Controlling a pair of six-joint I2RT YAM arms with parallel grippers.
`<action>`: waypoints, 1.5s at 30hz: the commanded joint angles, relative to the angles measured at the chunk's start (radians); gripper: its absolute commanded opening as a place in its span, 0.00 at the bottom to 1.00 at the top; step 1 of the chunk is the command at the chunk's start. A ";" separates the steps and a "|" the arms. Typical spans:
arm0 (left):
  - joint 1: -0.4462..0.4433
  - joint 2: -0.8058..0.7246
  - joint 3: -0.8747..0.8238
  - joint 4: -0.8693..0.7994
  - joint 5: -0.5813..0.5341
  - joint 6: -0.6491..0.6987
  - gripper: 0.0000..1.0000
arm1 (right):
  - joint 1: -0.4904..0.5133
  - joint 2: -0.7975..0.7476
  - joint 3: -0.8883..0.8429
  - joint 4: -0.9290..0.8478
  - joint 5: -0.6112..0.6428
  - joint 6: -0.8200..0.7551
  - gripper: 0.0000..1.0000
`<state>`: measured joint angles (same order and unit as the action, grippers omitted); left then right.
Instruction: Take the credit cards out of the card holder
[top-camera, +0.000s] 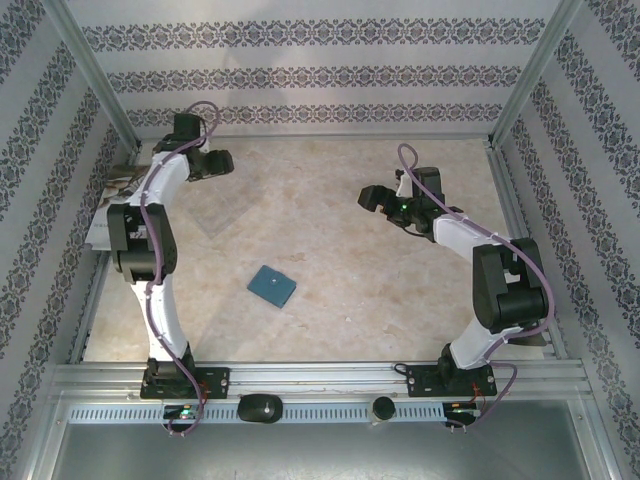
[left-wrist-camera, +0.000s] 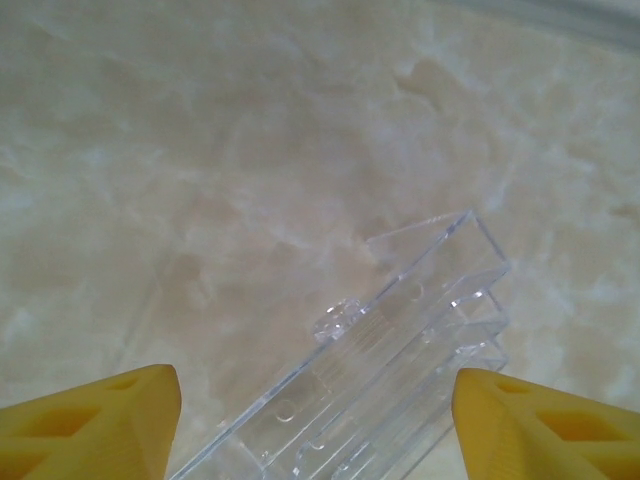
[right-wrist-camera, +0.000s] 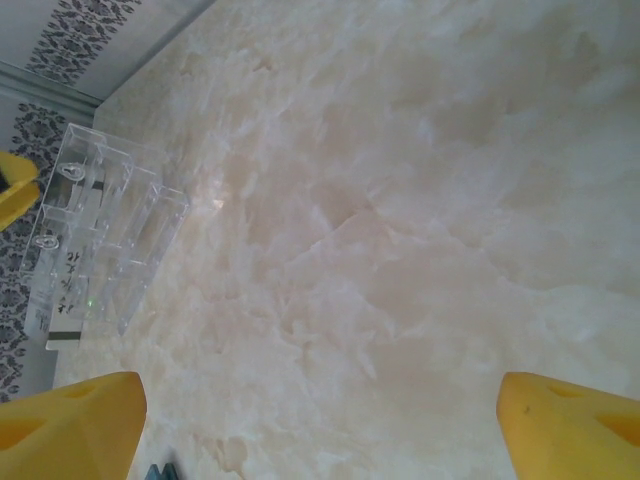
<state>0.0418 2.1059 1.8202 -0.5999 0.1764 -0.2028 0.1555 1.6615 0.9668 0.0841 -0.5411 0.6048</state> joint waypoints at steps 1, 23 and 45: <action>-0.029 0.032 0.094 -0.093 -0.074 0.085 0.72 | 0.011 -0.044 0.024 -0.027 -0.024 -0.029 0.91; -0.193 0.165 0.244 -0.125 0.132 0.199 0.55 | 0.016 -0.092 0.030 -0.050 0.012 -0.024 0.89; -0.371 -0.392 -0.249 0.421 0.198 -0.170 0.83 | 0.198 0.042 0.124 -0.033 0.085 -0.136 0.85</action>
<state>-0.3473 1.8374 1.6260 -0.3328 0.4610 -0.3073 0.3092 1.6588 1.0370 0.0380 -0.4831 0.5167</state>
